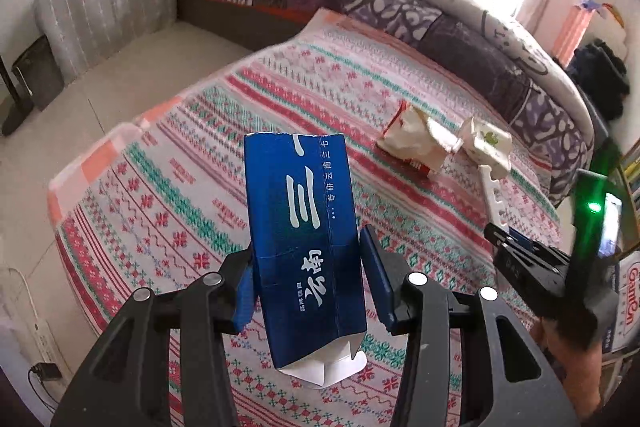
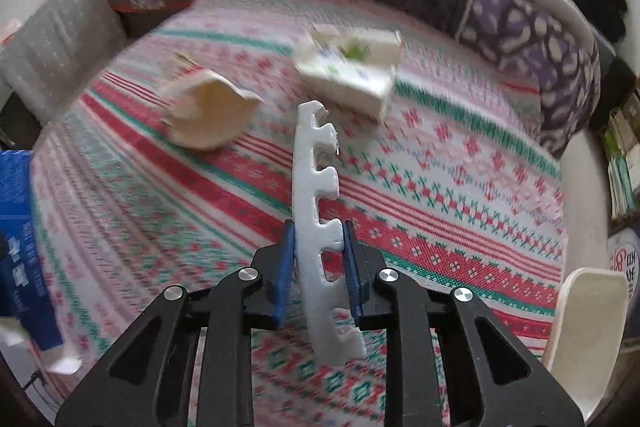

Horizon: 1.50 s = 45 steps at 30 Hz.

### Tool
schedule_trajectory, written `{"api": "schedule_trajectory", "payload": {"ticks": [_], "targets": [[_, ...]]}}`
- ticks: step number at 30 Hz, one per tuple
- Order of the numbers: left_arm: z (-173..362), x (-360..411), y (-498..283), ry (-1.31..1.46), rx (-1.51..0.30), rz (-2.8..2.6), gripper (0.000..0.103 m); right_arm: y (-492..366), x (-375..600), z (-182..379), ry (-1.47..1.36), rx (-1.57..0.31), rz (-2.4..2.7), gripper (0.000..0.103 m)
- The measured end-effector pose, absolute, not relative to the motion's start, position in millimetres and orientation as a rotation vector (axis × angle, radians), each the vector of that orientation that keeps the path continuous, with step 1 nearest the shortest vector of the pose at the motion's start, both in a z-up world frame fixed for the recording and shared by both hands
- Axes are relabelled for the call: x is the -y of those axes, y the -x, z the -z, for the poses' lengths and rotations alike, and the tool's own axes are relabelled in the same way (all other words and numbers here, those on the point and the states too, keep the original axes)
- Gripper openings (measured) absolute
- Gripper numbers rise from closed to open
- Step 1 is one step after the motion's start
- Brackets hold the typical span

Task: Collect trash
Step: 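Lift the blue box and foam strip and carry both over the white bin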

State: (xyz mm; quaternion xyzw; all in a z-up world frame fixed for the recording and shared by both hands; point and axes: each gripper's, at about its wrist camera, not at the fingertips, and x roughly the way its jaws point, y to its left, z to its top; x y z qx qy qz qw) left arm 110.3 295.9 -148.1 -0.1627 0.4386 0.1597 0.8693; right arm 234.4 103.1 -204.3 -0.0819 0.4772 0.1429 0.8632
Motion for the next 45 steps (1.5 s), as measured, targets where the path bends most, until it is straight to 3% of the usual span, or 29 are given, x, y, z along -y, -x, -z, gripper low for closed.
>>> {"api": "schedule_trajectory", "payload": {"ticks": [5,11,24,45], "targets": [[130,-287,-107,0.307,-0.846,-0.363,0.046,-200,-107,155,0.151,-0.851,-0.360,0.022],[108,-274,-101,0.253,-0.765,-0.391,0.046,-184,-82,122,0.066,-0.804,-0.401,0.022],[76,-220,-99,0.149,-0.645,-0.359,0.047,-162,-33,98,0.049,-0.711,-0.317,0.022],[68,-135,-118,0.099,-0.615,-0.248,0.046,-148,49,82,-0.006,-0.667,-0.204,0.023]]}}
